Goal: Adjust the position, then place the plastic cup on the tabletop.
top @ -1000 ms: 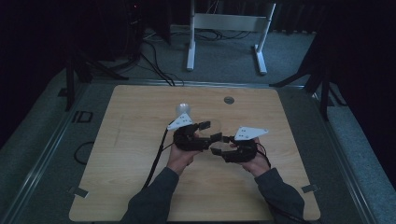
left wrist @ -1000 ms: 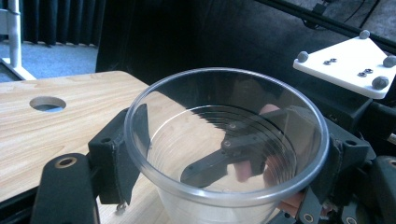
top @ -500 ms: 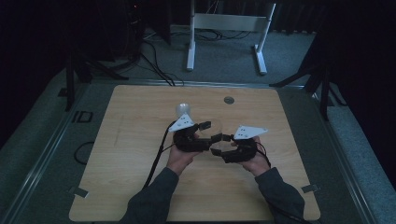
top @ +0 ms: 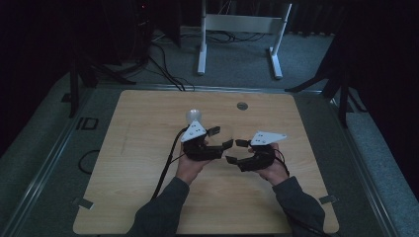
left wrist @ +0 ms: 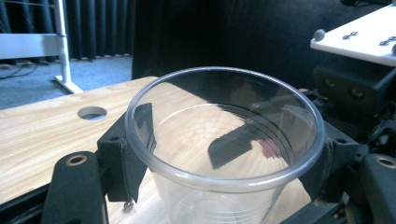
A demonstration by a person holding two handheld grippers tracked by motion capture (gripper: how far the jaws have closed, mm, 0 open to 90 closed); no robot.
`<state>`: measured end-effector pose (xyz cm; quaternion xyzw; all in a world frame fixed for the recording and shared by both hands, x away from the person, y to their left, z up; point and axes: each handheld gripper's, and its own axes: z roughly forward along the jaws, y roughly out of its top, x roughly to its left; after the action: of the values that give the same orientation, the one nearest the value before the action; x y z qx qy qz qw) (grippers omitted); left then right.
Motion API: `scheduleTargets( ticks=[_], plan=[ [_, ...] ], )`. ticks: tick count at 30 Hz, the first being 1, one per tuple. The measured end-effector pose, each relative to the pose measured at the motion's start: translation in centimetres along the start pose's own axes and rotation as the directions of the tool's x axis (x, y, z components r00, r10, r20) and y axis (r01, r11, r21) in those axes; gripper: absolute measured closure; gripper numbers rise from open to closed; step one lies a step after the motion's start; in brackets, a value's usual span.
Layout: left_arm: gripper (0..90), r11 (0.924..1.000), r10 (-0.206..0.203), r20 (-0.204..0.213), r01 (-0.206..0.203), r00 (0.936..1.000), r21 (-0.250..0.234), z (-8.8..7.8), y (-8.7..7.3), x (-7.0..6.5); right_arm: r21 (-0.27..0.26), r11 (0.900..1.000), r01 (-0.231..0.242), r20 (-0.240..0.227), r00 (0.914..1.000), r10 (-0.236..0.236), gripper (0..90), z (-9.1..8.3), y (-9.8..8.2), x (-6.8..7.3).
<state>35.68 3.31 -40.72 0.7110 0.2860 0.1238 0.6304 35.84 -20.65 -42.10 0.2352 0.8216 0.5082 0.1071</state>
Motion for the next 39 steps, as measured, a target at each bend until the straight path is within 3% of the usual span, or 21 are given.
scheduleTargets(
  ticks=[1, 23, 39],
  plan=[
    [27.6, 0.9999, 0.014, -0.02, -0.014, 0.9997, 0.004, 0.0, 0.0, -0.1, 0.0, 1.0, -0.001, 0.002, 1.0, 0.001, 22.9, -0.1, 0.0, 0.0],
    [27.7, 0.9987, 0.05, -0.081, -0.049, 0.9955, 0.016, 0.2, -0.3, -0.2, -0.016, 0.999, -0.034, 0.049, 0.9982, 0.035, 21.6, -1.5, -0.3, -1.1],
    [28.0, 0.997, 0.077, -0.14, -0.076, 0.9871, 0.015, 0.5, -1.0, -0.2, -0.034, 0.998, -0.06, 0.08, 0.9948, 0.062, 21.3, -1.9, -0.5, -1.6]
  ],
)
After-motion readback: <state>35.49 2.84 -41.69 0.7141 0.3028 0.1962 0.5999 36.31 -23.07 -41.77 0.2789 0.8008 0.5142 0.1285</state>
